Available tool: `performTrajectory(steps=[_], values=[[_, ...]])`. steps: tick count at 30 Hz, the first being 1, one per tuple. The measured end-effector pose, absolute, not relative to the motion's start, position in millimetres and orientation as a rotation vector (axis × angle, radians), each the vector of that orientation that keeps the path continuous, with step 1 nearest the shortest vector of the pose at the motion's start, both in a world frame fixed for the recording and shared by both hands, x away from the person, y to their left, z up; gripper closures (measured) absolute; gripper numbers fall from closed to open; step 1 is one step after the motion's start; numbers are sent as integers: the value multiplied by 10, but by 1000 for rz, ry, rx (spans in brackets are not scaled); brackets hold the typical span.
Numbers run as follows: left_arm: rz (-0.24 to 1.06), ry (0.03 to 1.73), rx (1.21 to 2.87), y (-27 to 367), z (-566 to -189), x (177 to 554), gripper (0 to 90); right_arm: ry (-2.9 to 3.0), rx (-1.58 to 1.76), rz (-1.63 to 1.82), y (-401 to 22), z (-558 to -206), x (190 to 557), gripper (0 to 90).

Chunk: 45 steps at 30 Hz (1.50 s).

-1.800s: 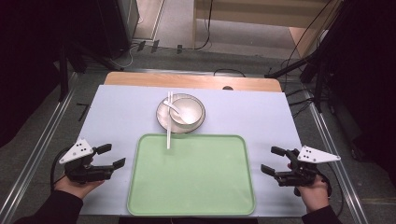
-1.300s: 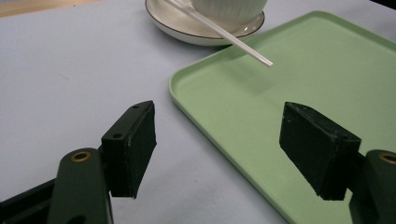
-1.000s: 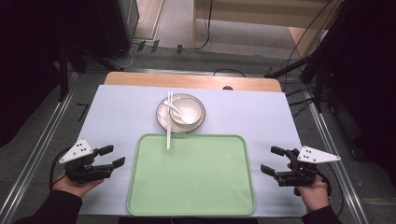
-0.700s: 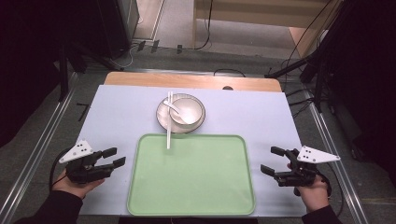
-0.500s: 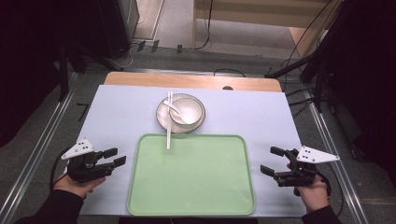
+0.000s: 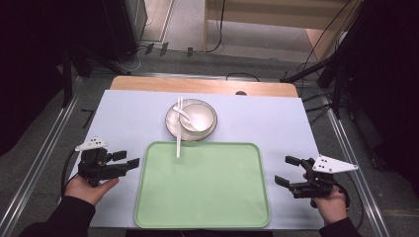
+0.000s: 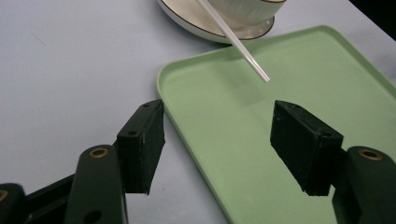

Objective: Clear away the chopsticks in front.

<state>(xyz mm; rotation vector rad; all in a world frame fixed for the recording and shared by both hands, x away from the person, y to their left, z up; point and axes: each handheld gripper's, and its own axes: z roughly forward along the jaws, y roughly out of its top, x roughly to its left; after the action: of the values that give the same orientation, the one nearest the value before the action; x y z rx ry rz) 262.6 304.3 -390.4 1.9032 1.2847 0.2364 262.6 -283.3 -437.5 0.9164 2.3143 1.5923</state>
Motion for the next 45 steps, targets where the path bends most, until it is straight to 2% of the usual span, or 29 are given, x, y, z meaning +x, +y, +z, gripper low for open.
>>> performTrajectory(steps=[9, 22, 34, 36, 41, 45], values=[[264, 1288, 1988, 2826, -3820, 2836, 293, 2316, 924, 1588, -2834, -4382, 2630, 153], [279, 1298, 1992, 2559, -3746, 3211, 287, 2316, 925, 1586, -2836, -4386, 2632, 153], [265, 1300, 2017, 2377, -3766, 3601, 313, 2317, 936, 1587, -2828, -4390, 2648, 153], [255, 1305, 2024, 2337, -3784, 3651, 362, 2318, 933, 1585, -2827, -4392, 2647, 153], [273, 1331, 2014, 2252, -3861, 3774, 370, 2312, 945, 1582, -2847, -4396, 2645, 153], [267, 1377, 1993, 2172, -3944, 3868, 425, 2305, 950, 1583, -2855, -4396, 2639, 153]])
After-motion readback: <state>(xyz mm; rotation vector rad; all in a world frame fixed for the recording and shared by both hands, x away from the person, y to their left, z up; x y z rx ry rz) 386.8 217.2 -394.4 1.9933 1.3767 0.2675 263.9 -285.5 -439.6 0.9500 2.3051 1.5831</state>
